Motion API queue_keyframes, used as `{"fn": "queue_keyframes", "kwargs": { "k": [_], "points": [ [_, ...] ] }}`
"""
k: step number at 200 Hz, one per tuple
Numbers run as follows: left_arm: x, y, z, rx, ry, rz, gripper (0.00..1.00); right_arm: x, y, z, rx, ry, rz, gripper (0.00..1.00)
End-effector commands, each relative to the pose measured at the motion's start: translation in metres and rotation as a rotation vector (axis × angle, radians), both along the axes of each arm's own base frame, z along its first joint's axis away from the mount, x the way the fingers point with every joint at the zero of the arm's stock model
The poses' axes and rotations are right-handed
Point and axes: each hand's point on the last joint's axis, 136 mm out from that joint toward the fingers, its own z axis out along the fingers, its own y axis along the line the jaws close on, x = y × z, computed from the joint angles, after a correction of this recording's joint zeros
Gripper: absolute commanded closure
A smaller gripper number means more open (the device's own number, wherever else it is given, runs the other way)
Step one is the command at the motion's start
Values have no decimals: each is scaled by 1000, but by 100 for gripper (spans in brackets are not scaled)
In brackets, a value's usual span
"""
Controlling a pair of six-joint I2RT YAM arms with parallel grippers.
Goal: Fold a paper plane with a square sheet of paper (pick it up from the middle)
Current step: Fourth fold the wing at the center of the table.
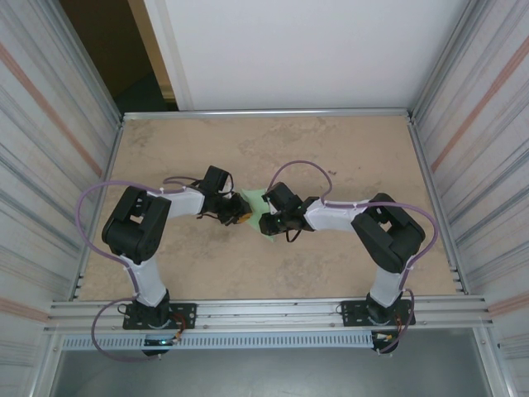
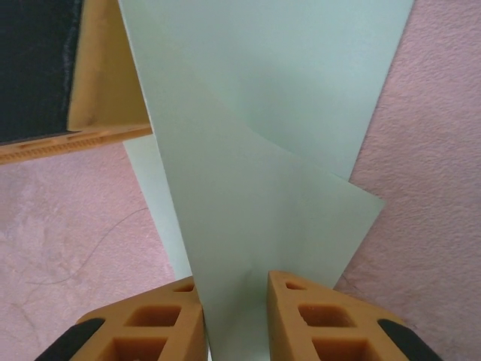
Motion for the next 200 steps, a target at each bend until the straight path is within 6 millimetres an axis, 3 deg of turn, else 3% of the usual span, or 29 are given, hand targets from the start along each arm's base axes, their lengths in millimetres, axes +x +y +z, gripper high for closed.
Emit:
{"fn": "queue_keyframes", "kwargs": {
  "k": [1, 97, 200],
  "points": [
    [-8, 6, -10, 33, 30, -5, 83, 3, 3, 20, -1, -41, 7, 74],
    [-8, 7, -11, 32, 32, -3, 83, 3, 3, 14, -18, -34, 3, 80],
    [-9, 7, -11, 32, 33, -5, 83, 4, 1, 24, -65, -89, -4, 70]
  ]
}}
